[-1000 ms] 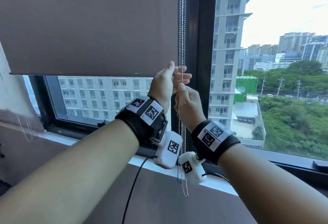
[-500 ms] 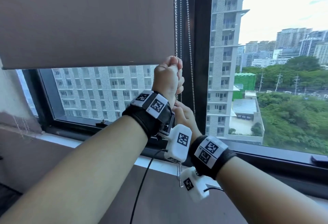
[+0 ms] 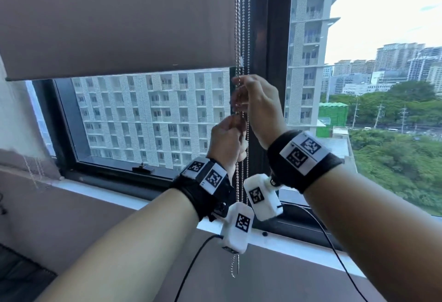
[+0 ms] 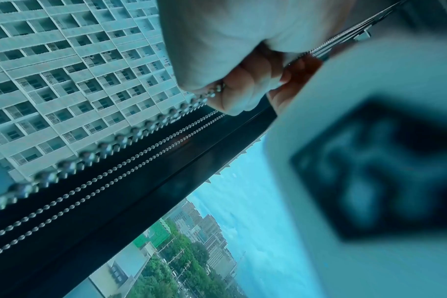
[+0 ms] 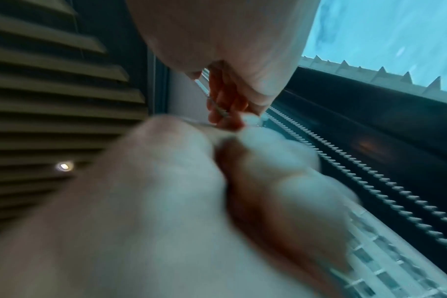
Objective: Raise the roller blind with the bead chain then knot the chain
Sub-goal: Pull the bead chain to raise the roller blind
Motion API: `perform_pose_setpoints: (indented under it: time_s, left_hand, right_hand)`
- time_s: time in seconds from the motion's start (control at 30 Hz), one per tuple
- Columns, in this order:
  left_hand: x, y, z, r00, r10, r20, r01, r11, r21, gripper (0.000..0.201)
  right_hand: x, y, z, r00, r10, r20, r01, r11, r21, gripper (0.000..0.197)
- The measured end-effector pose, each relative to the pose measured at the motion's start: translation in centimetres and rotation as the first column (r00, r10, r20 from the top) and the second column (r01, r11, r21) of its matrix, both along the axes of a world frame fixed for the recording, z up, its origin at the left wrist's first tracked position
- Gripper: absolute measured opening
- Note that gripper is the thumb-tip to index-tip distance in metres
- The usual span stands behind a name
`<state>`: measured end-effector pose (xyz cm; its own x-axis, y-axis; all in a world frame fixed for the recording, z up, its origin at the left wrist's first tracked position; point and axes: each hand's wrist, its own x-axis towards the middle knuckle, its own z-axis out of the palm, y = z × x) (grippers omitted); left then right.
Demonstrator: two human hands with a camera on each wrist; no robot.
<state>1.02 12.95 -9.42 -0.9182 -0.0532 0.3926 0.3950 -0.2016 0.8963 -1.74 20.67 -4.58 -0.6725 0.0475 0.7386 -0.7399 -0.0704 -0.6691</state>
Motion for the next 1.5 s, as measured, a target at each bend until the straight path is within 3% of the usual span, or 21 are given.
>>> perform_pose_setpoints:
  time_s: [0.13, 0.33, 0.47, 0.53, 0.67, 0.77, 0.9, 1.1, 1.2, 1.5]
  left_hand:
    - [0.1, 0.0, -0.7, 1.0, -0.007, 0.025, 0.006, 0.999, 0.031, 0.039]
    - [1.1, -0.2, -3.0, 0.995, 0.009, 0.096, -0.006, 1.0, -0.028, 0.035]
    - [1.3, -0.7, -4.0, 0.989, -0.047, 0.139, 0.053, 0.998, -0.034, 0.033]
    - [1.0, -1.4, -3.8, 0.991, -0.069, 0.114, 0.076, 0.996, -0.055, 0.029]
    - [0.1, -2.4, -2.9, 0.998, -0.005, 0.055, 0.013, 0.99, -0.139, 0.042]
    - [0.1, -2.3, -0.8, 1.0, 0.005, 0.017, -0.004, 0.997, -0.083, 0.042]
    - [0.4, -1.3, 2.5, 0.999, -0.023, -0.036, 0.022, 1.0, -0.009, 0.041]
    - [0.6, 0.9, 5.9, 0.995, -0.065, -0.072, 0.065, 0.998, 0.005, 0.039]
    - [0.4, 1.7, 6.0, 0.994, -0.072, -0.083, 0.078, 0.995, 0.066, 0.035]
    - [0.3, 2.8, 3.9, 0.996, -0.007, -0.087, 0.009, 1.0, 0.028, 0.036]
  right_hand:
    - [0.4, -1.4, 2.2, 0.985, 0.145, 0.096, -0.138, 0.987, -0.085, 0.035]
    - [-0.2, -2.5, -0.3, 0.997, 0.019, 0.077, -0.017, 1.0, -0.024, 0.04]
    - [-0.1, -2.4, -2.2, 0.997, 0.049, 0.065, -0.048, 0.999, -0.015, 0.042]
    - [-0.1, -2.3, -2.5, 0.997, 0.05, 0.052, -0.049, 0.999, -0.013, 0.042]
    - [-0.4, -1.6, -2.6, 0.999, -0.012, 0.035, 0.012, 1.0, 0.002, 0.043]
    - [-0.9, -0.9, -3.4, 0.997, -0.06, 0.042, 0.06, 0.998, 0.023, 0.046]
    - [-1.2, -0.3, -5.8, 0.998, 0.062, 0.025, -0.062, 0.998, -0.002, 0.043]
    - [-0.7, -0.3, -9.5, 0.993, -0.066, 0.099, 0.062, 0.997, 0.048, 0.043]
    - [-0.2, 0.1, -10.0, 0.99, -0.103, 0.098, 0.095, 0.992, 0.078, 0.042]
    - [1.0, 0.9, -11.7, 0.992, -0.12, 0.043, 0.113, 0.984, 0.137, 0.04]
